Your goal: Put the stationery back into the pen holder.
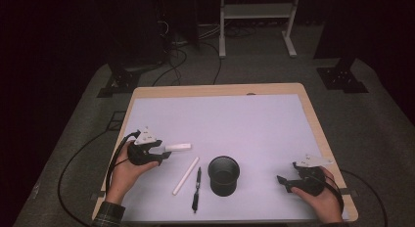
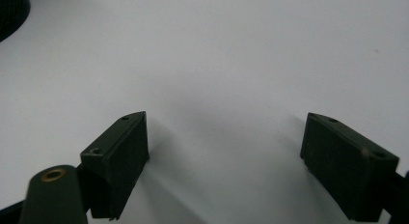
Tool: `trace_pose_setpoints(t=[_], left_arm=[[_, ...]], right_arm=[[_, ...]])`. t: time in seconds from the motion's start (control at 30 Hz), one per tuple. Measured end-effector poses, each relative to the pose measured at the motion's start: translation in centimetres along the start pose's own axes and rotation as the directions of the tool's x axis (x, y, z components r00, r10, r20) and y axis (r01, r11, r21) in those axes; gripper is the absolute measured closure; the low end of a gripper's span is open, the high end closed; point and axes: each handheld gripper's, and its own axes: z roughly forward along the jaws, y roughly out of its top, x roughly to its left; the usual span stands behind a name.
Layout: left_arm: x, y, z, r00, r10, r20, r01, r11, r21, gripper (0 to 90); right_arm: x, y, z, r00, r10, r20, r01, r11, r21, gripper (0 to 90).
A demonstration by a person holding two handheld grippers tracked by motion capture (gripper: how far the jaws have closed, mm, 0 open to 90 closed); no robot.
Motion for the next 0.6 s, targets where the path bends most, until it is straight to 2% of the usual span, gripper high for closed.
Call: trace_pose_setpoints(t=[0.07, 0.3, 0.37, 0.6], left_arm=[[0.0, 0.3, 0.3, 0.9999, 0.014, 0.002, -0.014, 0.9999, 0.008, 40.8], [0.1, 1.3, 1.4, 0.9994, 0.022, 0.025, -0.022, 0.9998, -0.002, 41.0], [0.1, 1.5, 1.7, 0.9991, 0.03, 0.031, -0.03, 0.9995, 0.011, 41.1], [-0.1, 2.5, 2.8, 0.9973, 0.05, 0.053, -0.051, 0.9986, 0.014, 41.2]], right_arm=[[0.0, 0.0, 0.0, 1.0, 0.0, 0.0, 0.0, 1.0, 0.0, 16.1], [0.0, 0.0, 0.0, 1.0, 0.0, 0.0, 0.0, 1.0, 0.0, 16.1], [0.0, 0.0, 0.0, 1.0, 0.0, -0.001, 0.0, 1.0, 0.0, 16.1], [0.0, 0.0, 0.0, 1.0, -0.003, 0.001, 0.003, 1.0, 0.0, 16.1]])
